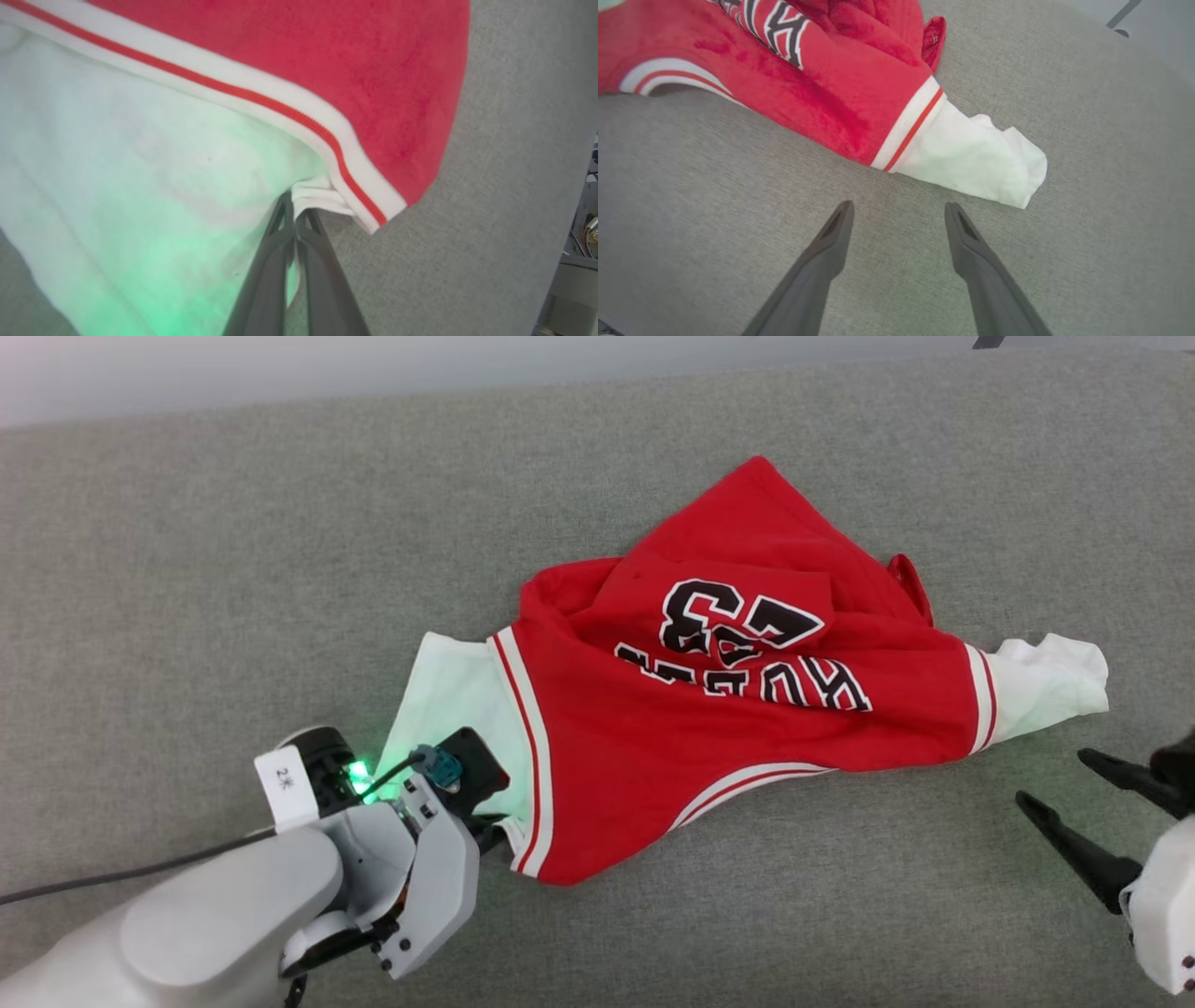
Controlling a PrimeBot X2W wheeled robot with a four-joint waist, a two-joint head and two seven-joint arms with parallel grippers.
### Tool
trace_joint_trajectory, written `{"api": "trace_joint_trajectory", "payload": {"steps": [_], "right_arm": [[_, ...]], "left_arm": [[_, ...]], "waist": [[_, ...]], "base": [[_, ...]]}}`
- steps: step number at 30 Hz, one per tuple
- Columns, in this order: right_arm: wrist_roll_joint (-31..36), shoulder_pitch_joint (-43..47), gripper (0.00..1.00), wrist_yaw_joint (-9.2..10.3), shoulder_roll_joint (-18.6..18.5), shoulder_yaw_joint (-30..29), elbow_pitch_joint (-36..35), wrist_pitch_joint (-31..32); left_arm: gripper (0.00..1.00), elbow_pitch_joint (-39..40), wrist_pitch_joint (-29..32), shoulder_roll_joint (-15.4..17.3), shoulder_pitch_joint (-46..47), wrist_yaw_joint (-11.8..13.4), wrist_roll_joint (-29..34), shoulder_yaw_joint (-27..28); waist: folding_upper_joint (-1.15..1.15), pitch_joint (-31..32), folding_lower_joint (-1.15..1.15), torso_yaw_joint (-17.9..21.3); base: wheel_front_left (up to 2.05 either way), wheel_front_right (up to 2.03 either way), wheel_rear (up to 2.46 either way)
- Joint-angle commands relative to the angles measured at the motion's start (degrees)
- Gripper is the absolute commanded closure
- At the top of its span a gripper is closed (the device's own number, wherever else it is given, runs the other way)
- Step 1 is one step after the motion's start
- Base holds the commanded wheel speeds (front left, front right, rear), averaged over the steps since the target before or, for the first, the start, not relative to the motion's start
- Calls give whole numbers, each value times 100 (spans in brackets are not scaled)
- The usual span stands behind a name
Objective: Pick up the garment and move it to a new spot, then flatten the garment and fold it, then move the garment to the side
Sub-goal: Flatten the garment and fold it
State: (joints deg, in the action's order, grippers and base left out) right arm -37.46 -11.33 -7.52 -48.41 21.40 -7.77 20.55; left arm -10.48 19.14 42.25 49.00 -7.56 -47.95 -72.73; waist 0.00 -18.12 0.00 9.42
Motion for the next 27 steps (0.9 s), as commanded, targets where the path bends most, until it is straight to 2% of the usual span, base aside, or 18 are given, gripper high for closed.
{"api": "trace_joint_trajectory", "payload": {"steps": [1,7,18,23,24,26,27], "right_arm": [[35,-81,0,6,-16,75,27,13],[3,-1007,0,6,-366,1104,581,161],[108,-2431,0,6,-297,2803,2000,-433],[59,-2868,0,7,-134,3523,2560,-693],[42,-2930,36,8,-108,3641,2657,-764],[-9,-3046,100,8,-67,3872,2779,-944],[-53,-3084,100,7,-54,3959,2840,-1023]], "left_arm": [[100,-93,72,-71,-135,16,-18,-122],[100,9,114,-130,-12,16,0,-118],[100,40,148,-207,83,17,-26,-126],[100,-3,87,-276,135,17,-73,-119],[100,-17,56,-298,136,17,-96,-118],[100,-77,-40,-335,134,17,-168,-112],[100,-131,-119,-355,133,17,-239,-107]], "waist": [[0,-12,0,-4],[0,-120,0,-114],[0,-270,0,-324],[0,-249,0,-380],[0,-237,0,-389],[0,-200,0,-403],[0,-166,0,-411]], "base": [[0,0,0],[0,0,0],[0,0,0],[0,0,0],[0,0,0],[0,0,0],[0,0,0]]}}
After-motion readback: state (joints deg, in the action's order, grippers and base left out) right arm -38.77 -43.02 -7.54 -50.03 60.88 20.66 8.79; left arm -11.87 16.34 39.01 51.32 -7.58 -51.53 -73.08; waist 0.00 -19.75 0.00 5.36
